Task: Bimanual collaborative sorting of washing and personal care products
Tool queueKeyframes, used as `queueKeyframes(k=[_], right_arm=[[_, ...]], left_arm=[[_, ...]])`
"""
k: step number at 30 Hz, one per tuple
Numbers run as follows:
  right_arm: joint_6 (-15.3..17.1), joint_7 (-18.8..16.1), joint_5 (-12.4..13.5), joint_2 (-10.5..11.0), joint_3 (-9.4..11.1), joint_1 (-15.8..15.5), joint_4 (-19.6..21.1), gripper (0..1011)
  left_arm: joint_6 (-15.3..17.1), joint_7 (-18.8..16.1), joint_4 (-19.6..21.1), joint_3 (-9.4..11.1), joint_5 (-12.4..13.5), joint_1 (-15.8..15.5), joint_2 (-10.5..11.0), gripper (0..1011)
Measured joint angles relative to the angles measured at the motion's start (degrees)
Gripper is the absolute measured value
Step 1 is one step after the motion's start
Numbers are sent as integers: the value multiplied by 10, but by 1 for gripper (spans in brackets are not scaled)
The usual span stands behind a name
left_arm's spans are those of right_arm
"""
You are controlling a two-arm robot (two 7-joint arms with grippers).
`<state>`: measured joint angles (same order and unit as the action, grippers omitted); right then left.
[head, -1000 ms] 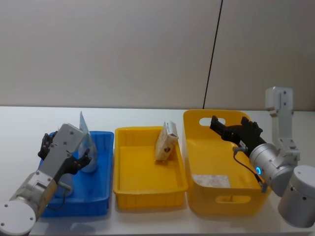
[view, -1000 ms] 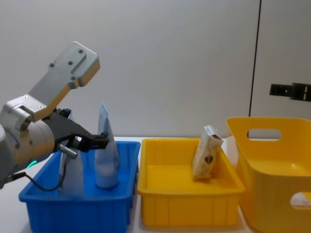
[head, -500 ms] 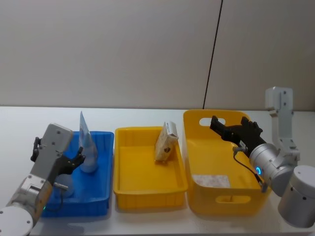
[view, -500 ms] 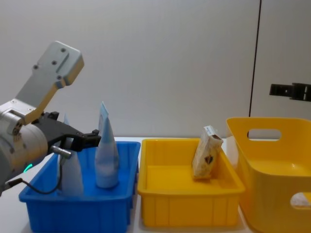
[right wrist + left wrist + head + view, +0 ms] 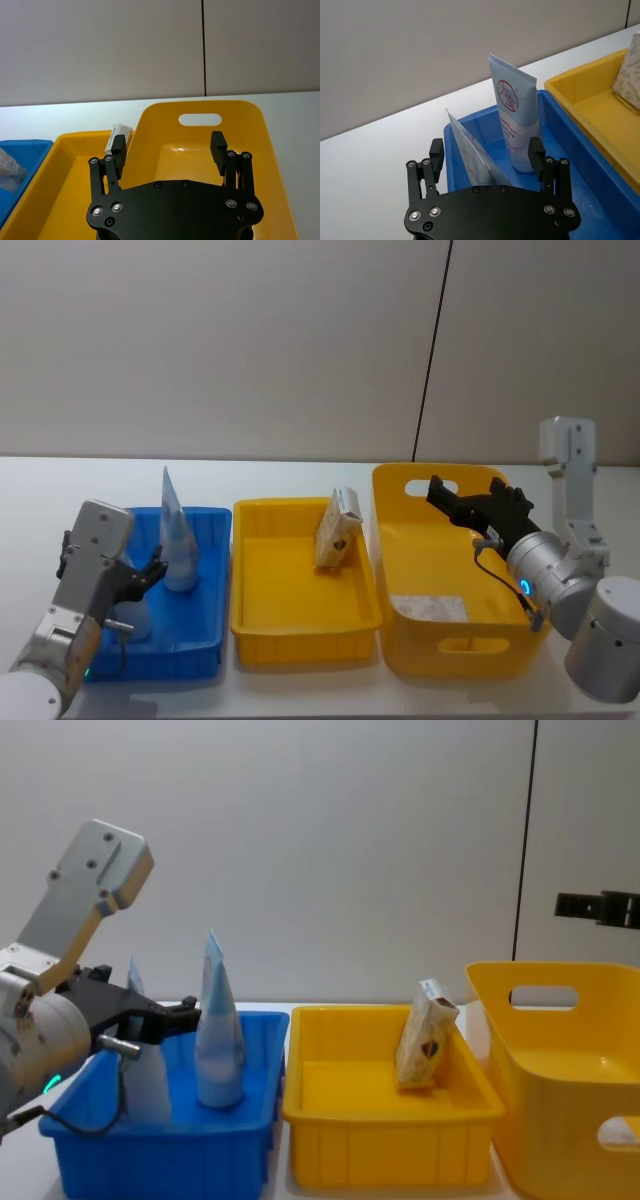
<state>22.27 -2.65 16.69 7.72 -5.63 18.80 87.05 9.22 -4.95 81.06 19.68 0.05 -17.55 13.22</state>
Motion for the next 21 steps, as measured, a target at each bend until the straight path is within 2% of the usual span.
queueKeyframes(k=[18,21], right_arm=[[0,0,0,0,0,0,0,1004],[0,0,0,0,0,0,0,1004]], left_arm=[[-17,21,-16,0,-3,1,-5,1002],[-18,23,-17,0,-3,1,-5,972]])
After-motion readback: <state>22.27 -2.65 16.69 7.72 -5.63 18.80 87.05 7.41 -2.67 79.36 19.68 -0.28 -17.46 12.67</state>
